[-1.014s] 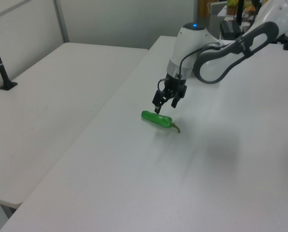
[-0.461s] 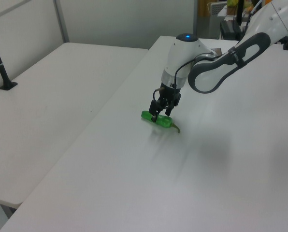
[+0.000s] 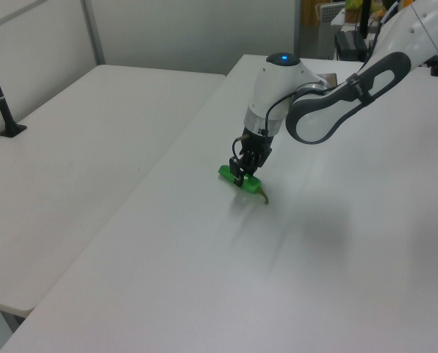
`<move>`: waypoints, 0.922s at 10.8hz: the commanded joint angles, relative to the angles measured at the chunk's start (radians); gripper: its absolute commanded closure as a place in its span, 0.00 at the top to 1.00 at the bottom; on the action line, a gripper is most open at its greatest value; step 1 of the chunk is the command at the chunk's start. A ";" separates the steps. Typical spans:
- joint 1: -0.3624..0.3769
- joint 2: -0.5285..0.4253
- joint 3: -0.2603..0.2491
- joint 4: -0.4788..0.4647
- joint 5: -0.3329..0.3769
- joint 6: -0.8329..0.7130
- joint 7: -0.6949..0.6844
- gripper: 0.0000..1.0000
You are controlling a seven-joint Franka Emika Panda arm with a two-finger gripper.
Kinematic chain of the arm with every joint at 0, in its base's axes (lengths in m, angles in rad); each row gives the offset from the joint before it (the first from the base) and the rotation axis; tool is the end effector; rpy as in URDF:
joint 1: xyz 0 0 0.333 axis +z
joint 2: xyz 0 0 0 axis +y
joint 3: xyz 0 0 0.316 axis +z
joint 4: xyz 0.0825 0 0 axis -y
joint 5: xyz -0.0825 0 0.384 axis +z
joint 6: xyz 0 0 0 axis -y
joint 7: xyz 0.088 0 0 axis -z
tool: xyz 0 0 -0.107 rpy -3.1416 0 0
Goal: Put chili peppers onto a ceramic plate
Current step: 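Lift the chili pepper and carry it over the brown plate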
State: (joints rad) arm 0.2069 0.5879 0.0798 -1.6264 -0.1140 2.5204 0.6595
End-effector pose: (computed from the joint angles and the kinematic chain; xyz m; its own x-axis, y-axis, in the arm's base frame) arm 0.6896 0.1954 0.3114 0.9110 -0.3137 0.2678 -0.2829 -0.9477 -0.1480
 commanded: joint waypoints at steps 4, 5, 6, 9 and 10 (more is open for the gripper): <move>-0.052 -0.098 -0.012 0.055 -0.015 -0.203 -0.104 0.19; -0.064 -0.099 -0.020 0.109 -0.012 -0.292 -0.174 0.19; -0.087 -0.099 -0.034 0.155 -0.012 -0.396 -0.251 0.19; -0.153 -0.099 -0.145 0.238 -0.006 -0.476 -0.418 0.19; -0.176 -0.099 -0.176 0.247 -0.006 -0.470 -0.466 0.19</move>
State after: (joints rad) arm 0.0733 0.4862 -0.0381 -1.4187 -0.1168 2.0751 0.2970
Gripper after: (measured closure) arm 0.634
